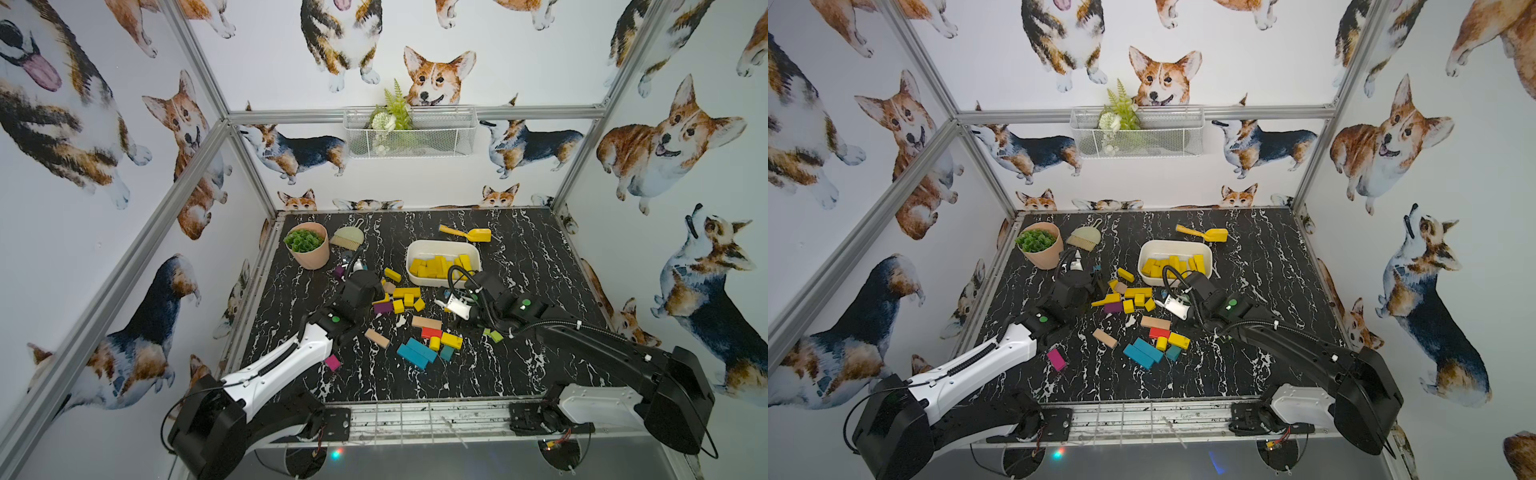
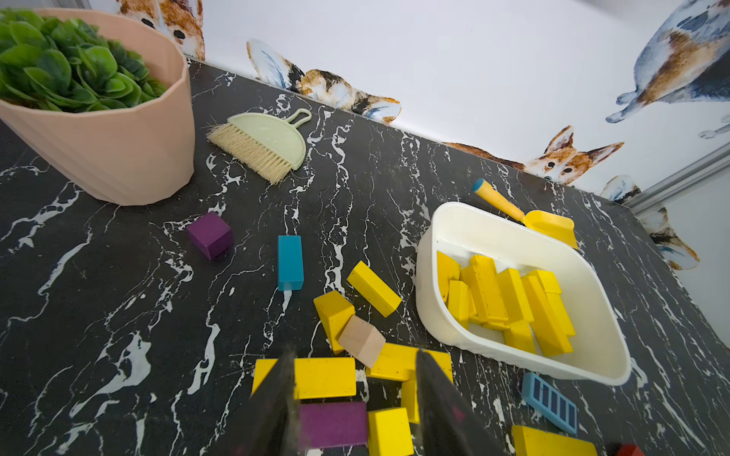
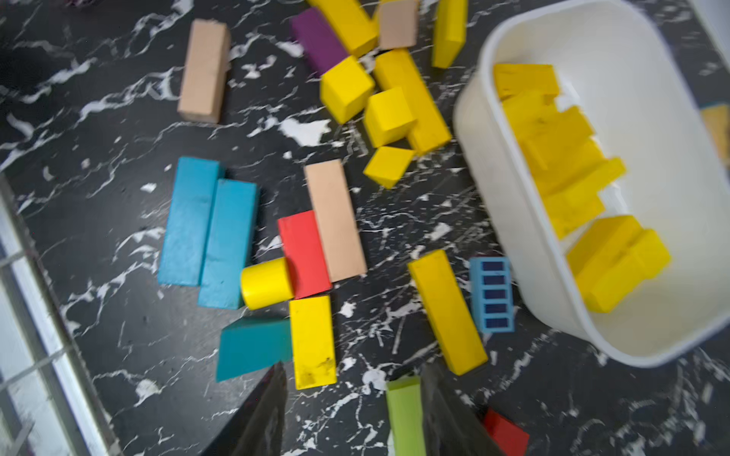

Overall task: Pick out the yellow building blocks
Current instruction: Pick up the building block from the center of the board.

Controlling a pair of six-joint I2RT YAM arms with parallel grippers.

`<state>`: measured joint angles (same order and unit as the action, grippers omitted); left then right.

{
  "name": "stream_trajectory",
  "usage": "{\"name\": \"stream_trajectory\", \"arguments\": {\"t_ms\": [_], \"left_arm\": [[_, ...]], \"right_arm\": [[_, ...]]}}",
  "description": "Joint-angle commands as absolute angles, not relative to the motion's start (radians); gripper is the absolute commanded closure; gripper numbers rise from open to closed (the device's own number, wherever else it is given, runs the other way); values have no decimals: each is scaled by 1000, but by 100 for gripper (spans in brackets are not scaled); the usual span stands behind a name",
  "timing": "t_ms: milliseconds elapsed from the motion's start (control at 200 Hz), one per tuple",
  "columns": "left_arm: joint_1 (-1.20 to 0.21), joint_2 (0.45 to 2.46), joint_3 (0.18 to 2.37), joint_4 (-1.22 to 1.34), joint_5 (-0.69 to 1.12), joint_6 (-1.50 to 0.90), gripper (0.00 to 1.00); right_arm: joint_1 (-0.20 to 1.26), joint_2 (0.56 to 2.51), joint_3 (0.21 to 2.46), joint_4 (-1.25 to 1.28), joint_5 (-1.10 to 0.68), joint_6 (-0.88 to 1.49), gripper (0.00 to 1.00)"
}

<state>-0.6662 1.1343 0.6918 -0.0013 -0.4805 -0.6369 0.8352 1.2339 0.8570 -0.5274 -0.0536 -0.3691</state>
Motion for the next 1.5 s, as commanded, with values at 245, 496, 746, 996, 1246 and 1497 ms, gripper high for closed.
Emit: {"name": "stream_trajectory", "arguments": {"t_ms": [245,496,746,996,1246,1497], "left_arm": [[-658,1124,687,29,-502,-648,48],[-658,1104,661,30,-502,-676,48],[-658,1081,650,29,-508,-673,48],[-658,1078,660,26,-509,-664,48],[-657,1079,664,25,-512,-659,48],[-657,1068,644,34,-520,-663,48]], "right_arm": [[884,1462,886,-601,6,-475,46],[884,1557,916,-621,18,-441,47],[884,1636,938,-612,26,-408,50],[883,1674,949,-610,7,-402,58],[884,1631,954,-614,35,-399,70],[855,1407,947,-490,90,-324,84]]}}
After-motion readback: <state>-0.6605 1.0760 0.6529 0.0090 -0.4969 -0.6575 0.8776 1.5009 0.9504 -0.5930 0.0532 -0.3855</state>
